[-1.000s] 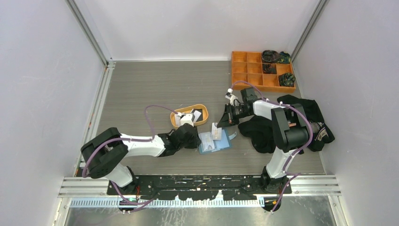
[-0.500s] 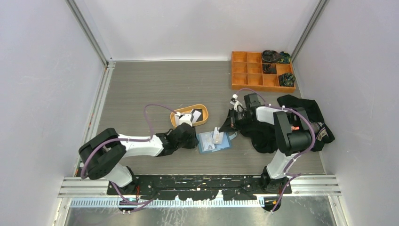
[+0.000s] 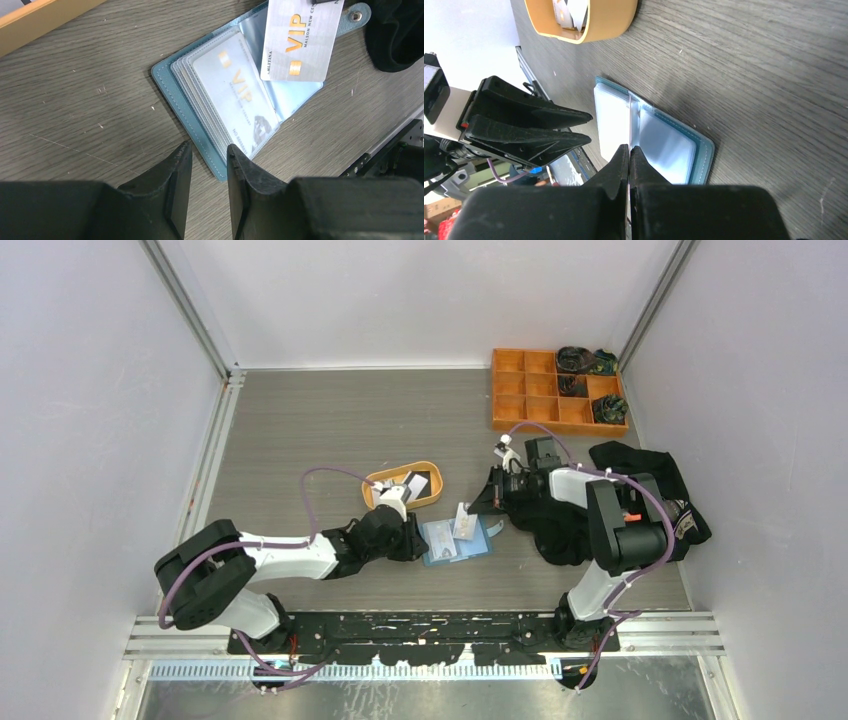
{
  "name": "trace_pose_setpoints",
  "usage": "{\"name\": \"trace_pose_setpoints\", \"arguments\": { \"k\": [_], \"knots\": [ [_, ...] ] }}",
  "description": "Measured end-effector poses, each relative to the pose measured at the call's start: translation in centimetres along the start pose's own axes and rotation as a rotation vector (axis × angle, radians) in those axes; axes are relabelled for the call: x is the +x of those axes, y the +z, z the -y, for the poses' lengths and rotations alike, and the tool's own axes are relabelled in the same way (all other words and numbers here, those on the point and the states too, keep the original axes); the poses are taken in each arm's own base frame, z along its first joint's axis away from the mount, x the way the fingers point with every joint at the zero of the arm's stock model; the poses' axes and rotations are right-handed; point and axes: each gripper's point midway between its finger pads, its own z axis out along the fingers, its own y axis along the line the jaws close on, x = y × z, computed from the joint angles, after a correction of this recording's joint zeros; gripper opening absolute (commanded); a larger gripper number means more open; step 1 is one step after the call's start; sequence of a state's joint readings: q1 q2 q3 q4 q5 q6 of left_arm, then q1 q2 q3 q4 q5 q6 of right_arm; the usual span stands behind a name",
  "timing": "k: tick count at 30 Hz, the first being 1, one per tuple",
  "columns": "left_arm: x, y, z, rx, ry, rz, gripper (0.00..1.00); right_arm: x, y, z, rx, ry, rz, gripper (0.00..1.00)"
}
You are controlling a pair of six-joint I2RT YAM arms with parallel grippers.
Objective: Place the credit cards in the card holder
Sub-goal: Insert the credit card into the card holder.
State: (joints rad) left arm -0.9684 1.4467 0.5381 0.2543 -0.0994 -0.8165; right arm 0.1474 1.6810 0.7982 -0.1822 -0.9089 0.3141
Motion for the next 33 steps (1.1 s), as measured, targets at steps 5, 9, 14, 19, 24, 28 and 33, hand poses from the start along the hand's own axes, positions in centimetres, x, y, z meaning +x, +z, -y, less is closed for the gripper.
{"name": "trace_pose_setpoints", "arguments": {
  "k": [5,9,14,19,24,28,33],
  "knots": [
    [0.0,-0.2,-0.2,-0.014,-0.013,0.002,0.32,0.4,0.1,-0.2,-0.025,0.009,-0.017,0.01],
    [-0.2,-0.4,-0.2,-0.016,-0.016,0.007,0.32,0.9,0.1,-0.4,-0.048,0.016,-0.029,0.01],
    [-0.3,-0.5,0.1,-0.006,-0.016,0.011,0.32,1.1,0.2,-0.2,-0.042,0.028,-0.032,0.01],
    [-0.2,-0.5,0.8,0.02,-0.013,0.008,0.32,1.3,0.3,0.5,-0.013,0.048,-0.027,0.01],
    [-0.1,-0.1,2.6,0.068,-0.006,-0.005,0.27,1.6,0.4,0.7,-0.004,0.07,-0.03,0.01],
    [-0.1,0.7,3.5,0.084,-0.003,-0.013,0.25,1.6,0.4,0.7,-0.002,0.072,-0.029,0.01],
    [0.4,1.6,2.9,0.057,0.0,-0.025,0.23,1.5,0.3,0.8,-0.001,0.074,-0.025,0.01]
  ]
}}
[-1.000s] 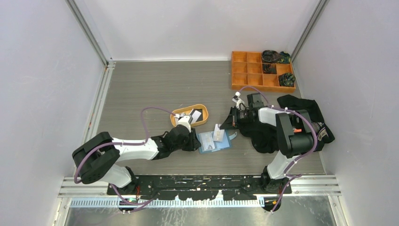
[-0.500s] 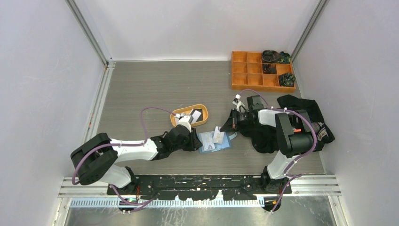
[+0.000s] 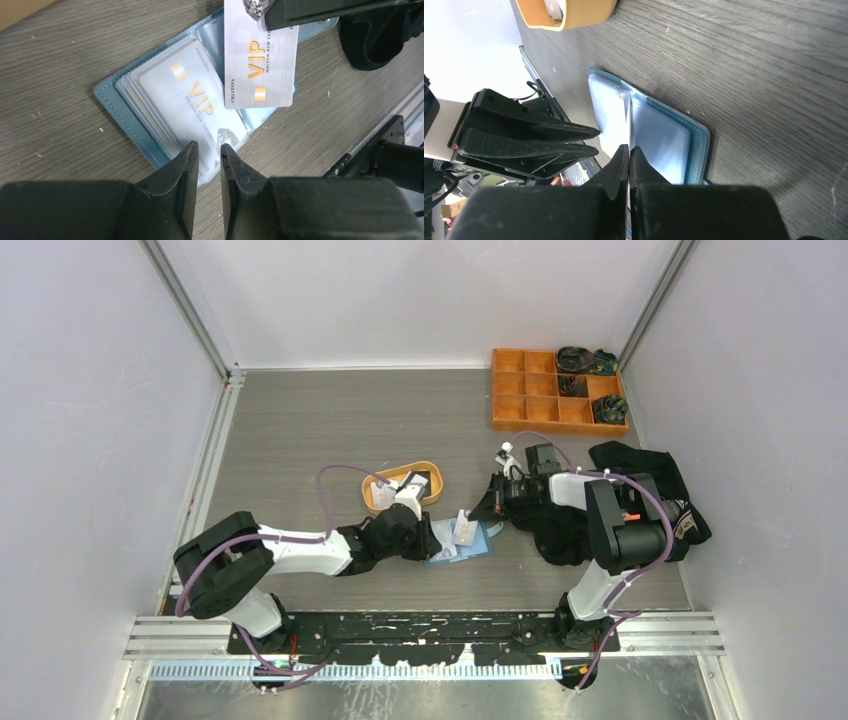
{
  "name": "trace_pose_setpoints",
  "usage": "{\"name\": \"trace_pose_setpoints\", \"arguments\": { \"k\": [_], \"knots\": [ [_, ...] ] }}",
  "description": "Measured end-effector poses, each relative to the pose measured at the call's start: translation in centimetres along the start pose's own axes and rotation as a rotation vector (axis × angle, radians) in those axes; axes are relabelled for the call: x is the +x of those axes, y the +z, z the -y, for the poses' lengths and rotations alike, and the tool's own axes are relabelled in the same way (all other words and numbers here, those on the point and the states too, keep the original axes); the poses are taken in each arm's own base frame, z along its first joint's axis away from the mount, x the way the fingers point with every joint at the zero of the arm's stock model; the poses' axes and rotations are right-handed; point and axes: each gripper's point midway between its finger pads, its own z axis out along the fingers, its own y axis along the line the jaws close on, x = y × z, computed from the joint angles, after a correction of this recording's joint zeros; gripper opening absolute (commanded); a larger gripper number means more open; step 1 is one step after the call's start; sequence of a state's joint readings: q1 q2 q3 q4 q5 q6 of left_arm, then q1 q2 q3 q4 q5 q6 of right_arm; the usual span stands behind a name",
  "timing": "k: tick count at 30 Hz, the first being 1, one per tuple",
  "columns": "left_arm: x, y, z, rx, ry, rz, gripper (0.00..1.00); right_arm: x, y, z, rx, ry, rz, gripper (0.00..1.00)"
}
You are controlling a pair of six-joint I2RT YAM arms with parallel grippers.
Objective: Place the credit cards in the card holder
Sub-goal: Insert the credit card into the card holder.
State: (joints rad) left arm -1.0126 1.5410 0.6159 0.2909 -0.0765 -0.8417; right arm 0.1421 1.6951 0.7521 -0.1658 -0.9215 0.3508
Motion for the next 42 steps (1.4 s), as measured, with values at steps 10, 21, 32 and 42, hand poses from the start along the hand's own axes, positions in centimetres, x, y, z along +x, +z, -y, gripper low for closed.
{"name": "trace_pose_setpoints", "arguments": {
  "k": [10,21,32,42],
  "knots": [
    [-0.8,0.0,-1.2,-0.07,0.009,0.04,0.24,-0.1,-0.4,-0.8,-0.027,-0.037,0.007,0.01],
    [-1.5,-0.1,-1.9,-0.083,0.016,0.045,0.26,0.0,-0.3,-1.6,-0.071,-0.073,0.053,0.01],
    [-1.6,-0.1,-1.9,-0.073,0.022,0.037,0.26,0.3,0.6,-1.2,-0.075,-0.06,0.083,0.01],
    [-1.6,-0.1,-1.8,-0.066,0.029,0.032,0.27,0.2,0.7,-0.8,-0.046,-0.075,0.091,0.01]
  ]
}}
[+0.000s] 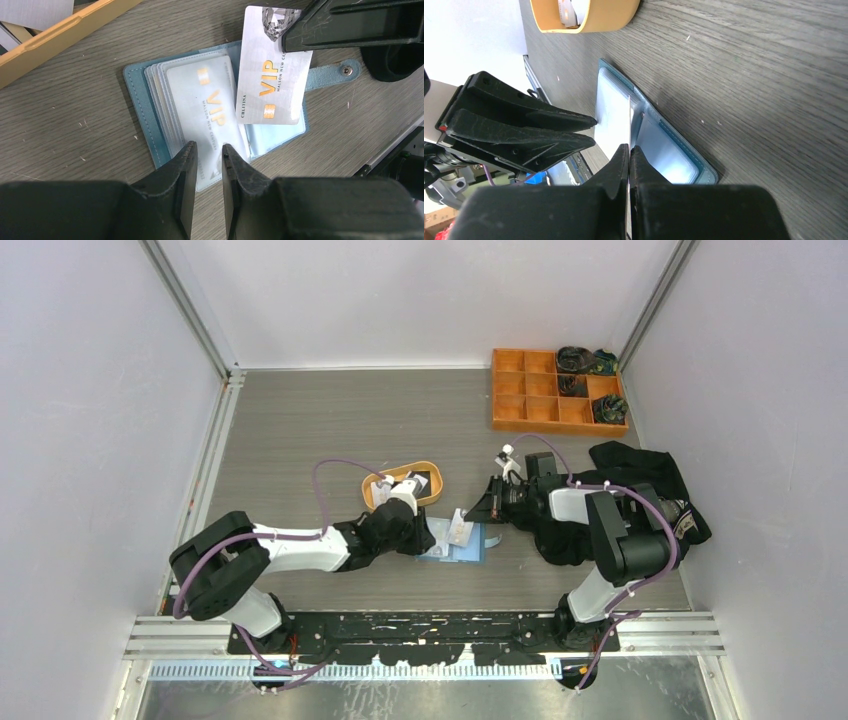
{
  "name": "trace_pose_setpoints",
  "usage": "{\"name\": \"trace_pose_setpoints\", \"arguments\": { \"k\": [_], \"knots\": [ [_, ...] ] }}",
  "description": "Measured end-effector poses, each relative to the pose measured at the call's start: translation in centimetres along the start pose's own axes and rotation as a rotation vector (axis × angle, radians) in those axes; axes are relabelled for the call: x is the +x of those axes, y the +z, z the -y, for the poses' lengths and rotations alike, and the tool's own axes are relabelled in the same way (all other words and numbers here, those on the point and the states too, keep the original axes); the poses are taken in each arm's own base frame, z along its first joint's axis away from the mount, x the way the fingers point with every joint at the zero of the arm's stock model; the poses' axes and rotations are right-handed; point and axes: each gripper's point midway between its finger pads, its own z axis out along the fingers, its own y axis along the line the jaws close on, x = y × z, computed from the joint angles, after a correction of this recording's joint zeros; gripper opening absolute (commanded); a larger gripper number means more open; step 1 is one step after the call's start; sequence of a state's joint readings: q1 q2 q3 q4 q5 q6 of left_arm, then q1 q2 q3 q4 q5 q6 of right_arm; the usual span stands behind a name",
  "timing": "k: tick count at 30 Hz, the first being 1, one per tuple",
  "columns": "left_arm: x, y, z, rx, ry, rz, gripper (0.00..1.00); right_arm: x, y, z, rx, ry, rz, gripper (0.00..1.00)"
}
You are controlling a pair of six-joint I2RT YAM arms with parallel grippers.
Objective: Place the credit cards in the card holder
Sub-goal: Insert the credit card into the card holder.
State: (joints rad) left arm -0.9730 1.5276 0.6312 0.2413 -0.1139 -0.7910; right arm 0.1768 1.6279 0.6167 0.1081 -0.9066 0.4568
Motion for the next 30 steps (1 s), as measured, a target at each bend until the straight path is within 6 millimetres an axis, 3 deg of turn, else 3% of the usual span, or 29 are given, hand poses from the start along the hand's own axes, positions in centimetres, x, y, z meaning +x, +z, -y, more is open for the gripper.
{"name": "trace_pose_setpoints", "arguments": {
  "k": [20,30],
  "knots": [
    [0.14,-0.05,0.1,0.007,0.014,-0.013,0.27,0.63,-0.25,0.49,0.019,0.002,0.001,0.01],
    [0.26,-0.08,0.21,0.016,0.012,-0.022,0.27,0.9,0.64,0.52,0.006,0.012,-0.013,0.01]
  ]
}}
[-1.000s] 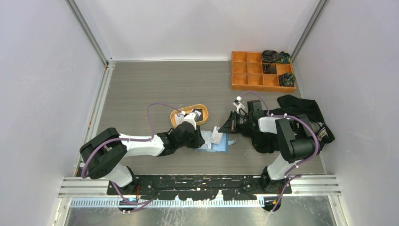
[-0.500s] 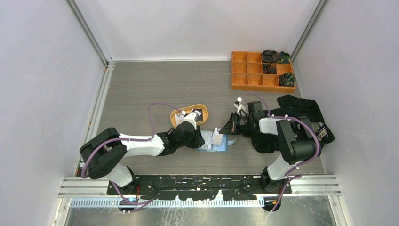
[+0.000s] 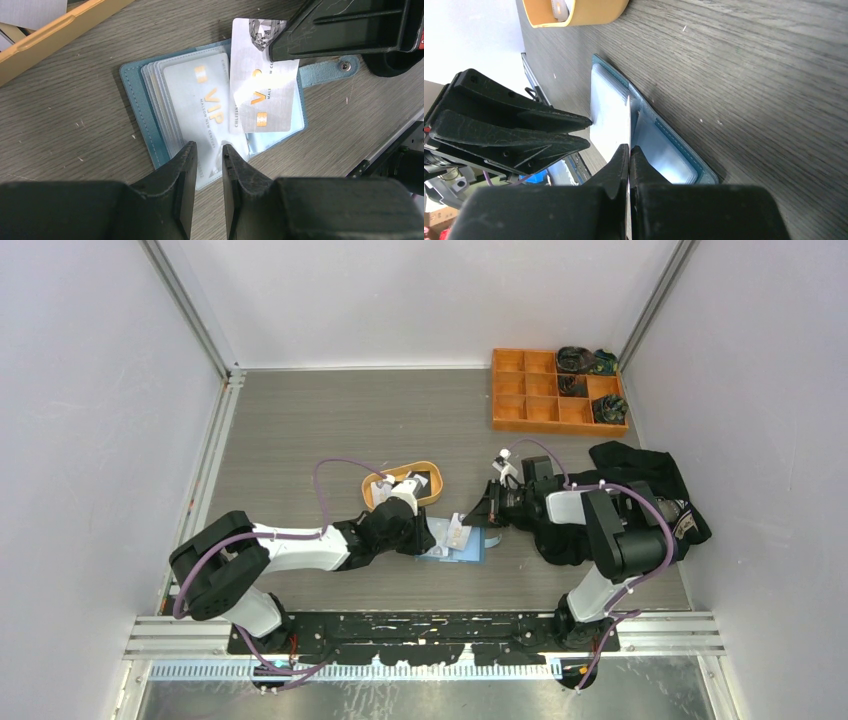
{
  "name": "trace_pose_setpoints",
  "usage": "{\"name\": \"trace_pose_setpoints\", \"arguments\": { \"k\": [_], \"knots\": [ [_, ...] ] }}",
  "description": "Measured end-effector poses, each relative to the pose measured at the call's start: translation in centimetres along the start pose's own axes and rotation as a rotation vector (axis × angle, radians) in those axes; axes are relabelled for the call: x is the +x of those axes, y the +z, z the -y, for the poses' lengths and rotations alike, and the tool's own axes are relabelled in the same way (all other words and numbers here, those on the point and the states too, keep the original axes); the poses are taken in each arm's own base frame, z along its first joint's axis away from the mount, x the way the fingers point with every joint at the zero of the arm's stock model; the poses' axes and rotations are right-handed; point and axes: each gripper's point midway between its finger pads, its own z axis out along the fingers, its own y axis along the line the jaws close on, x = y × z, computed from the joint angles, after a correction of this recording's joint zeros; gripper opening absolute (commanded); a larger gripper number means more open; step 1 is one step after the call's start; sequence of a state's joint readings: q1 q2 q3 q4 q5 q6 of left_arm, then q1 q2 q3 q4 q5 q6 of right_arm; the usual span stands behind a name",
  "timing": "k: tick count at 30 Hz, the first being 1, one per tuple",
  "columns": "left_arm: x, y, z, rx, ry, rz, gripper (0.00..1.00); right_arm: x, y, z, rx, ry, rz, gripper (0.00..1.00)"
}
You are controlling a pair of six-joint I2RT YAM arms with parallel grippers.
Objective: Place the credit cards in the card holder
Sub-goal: Insert the credit card into the card holder.
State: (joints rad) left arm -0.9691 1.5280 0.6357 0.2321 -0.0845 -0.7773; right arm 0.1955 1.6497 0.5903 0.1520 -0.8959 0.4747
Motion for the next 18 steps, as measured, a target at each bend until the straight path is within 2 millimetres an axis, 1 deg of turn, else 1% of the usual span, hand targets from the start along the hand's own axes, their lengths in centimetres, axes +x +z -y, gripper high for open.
{"name": "trace_pose_setpoints", "arguments": {
  "k": [5,12,18],
  "knots": [
    [0.0,0.0,0.0,0.0,0.0,0.0,0.27,0.2,0.0,0.1,0.0,0.005,-0.002,0.01],
    [0.0,0.0,0.0,0.004,-0.001,-0.003,0.27,1.1,0.2,0.3,-0.015,0.054,-0.03,0.01],
    [0.1,0.0,0.1,0.011,-0.002,-0.009,0.28,1.1,0.4,0.2,-0.035,0.079,-0.033,0.01]
  ]
}}
